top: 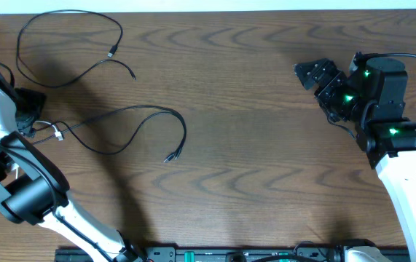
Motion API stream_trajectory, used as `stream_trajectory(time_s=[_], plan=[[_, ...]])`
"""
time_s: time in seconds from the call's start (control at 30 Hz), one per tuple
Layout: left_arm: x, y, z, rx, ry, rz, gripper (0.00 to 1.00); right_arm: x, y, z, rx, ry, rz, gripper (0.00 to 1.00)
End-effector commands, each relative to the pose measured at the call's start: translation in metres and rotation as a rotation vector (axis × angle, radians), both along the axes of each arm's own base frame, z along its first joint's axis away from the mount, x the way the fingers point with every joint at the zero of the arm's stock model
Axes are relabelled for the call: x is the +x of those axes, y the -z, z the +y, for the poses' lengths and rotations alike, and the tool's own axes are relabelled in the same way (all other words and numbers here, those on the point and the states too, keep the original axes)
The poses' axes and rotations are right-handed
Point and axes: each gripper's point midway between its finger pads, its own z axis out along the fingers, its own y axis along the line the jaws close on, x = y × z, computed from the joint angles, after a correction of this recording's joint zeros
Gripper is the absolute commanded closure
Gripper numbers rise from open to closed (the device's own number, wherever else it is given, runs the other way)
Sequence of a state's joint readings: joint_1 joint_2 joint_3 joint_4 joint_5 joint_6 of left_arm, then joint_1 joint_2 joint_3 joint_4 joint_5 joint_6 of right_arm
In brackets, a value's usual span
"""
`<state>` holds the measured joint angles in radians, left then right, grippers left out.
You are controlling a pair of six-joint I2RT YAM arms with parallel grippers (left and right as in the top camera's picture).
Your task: Untangle cables
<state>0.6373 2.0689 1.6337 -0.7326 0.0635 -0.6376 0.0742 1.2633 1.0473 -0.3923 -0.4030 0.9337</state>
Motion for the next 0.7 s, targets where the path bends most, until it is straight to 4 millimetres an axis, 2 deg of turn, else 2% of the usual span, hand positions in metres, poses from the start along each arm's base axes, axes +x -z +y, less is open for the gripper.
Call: stream_trajectory(time_s=[0.0,0.23,0.47,0.53,0.57,0.67], plan=[[-0.008,0.023,0.006,0.016,-0.063,0.063,0.26,0.001,-0.001,-0.002,-0.019,0.005,-0.011,0.01],[0.003,0.023,0.017,0.057,-0.068,0.023,0.27,0.003,0.0,-0.005,-0.03,0.021,-0.012,0.01],[0.005,0.051,0.019,0.042,-0.067,0.047,0.32,0.003,0.0,-0.005,-0.03,0.02,-0.012,0.01],[0.01,0.053,0.022,0.053,-0.067,0.031,0.41,0.003,0.0,-0.005,-0.03,0.02,-0.012,0.01],[0.013,0.051,0.024,0.061,-0.068,0.018,0.59,0.003,0.0,-0.005,-0.03,0.02,-0.012,0.01],[0.016,0.05,0.026,0.07,-0.068,0.005,0.81,0.003,0.0,-0.005,-0.03,0.021,-0.011,0.01]])
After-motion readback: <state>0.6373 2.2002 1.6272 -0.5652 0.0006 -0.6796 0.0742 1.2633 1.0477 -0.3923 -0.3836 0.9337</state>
